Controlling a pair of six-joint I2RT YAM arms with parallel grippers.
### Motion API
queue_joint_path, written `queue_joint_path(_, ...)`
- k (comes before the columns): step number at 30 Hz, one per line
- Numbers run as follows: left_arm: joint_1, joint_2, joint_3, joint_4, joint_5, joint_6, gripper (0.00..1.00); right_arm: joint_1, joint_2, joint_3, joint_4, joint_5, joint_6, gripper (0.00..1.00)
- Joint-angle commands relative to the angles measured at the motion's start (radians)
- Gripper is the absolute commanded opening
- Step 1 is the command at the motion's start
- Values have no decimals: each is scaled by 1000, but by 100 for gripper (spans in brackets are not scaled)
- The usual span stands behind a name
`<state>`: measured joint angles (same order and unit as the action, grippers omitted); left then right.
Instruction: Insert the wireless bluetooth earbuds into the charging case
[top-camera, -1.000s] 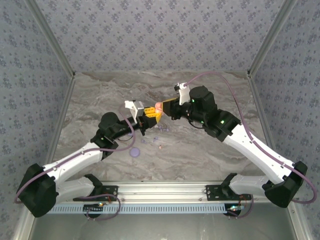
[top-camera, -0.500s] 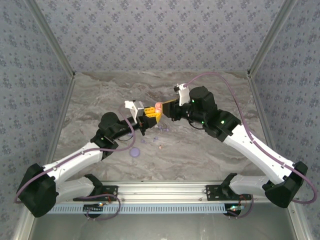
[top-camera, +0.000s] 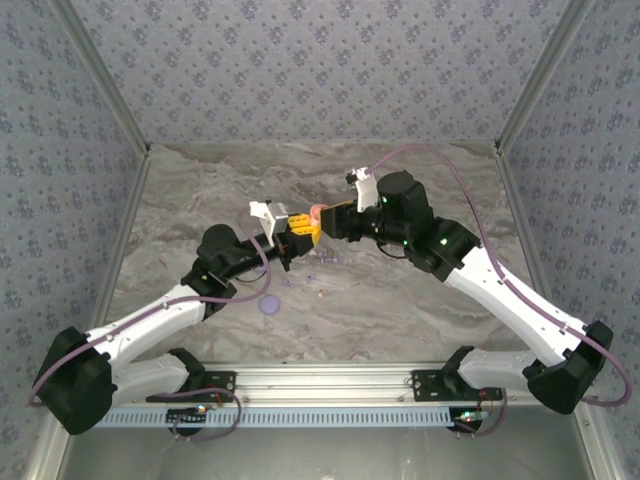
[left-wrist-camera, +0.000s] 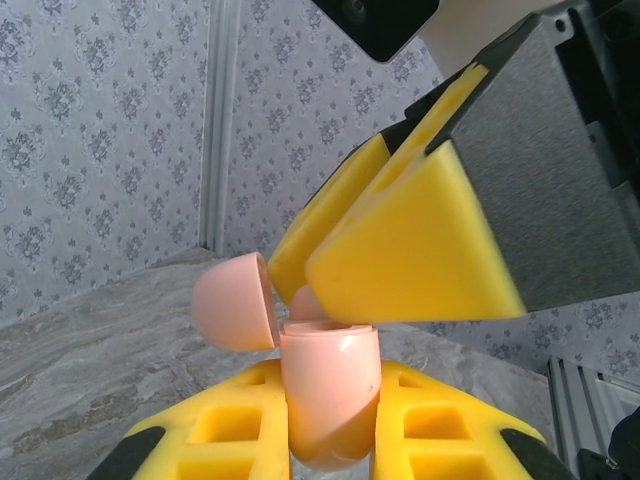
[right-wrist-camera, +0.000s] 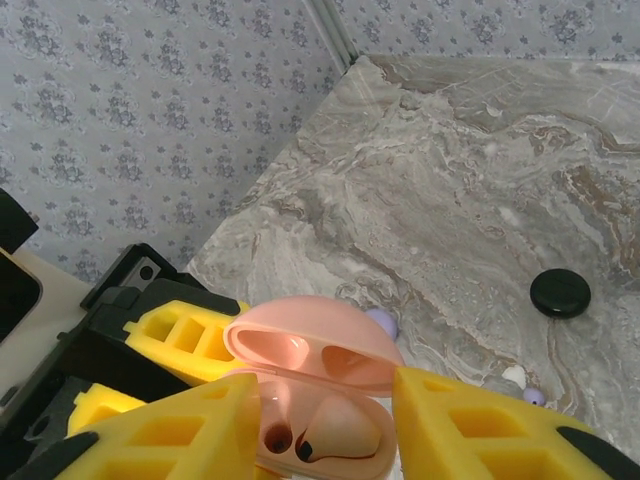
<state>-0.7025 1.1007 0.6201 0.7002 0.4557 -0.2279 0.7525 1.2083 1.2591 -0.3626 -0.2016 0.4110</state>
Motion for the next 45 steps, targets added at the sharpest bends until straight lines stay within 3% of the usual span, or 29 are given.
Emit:
queue_joint_path(1, -6, -10, 29, 33, -9, 16, 0, -7, -45, 35, -7, -2, -50, 47)
queue_joint_path(5, -5, -24, 22, 6, -49, 28, 0, -29, -84, 11, -36, 43, -75, 51)
queue_joint_path(10, -5, -66, 13, -120, -180, 70, 0, -50, -88, -42, -97, 90, -87, 51)
queue_joint_path(17, -5, -188, -58, -242, -360, 104, 0, -40, -1, -162, -167, 164, -53, 50)
queue_joint_path(25, -4, -364, -142, -365, -522, 109, 0, 11, 189, -281, -38, 65, -87, 51)
queue_joint_path(32, 2, -455, -167, -413, -563, 110, 0, 43, 391, -239, 44, -56, -138, 53)
queue_joint_path(45, 9, -478, -166, -430, -557, 115, 0, 87, 636, -107, 1, -51, -188, 53)
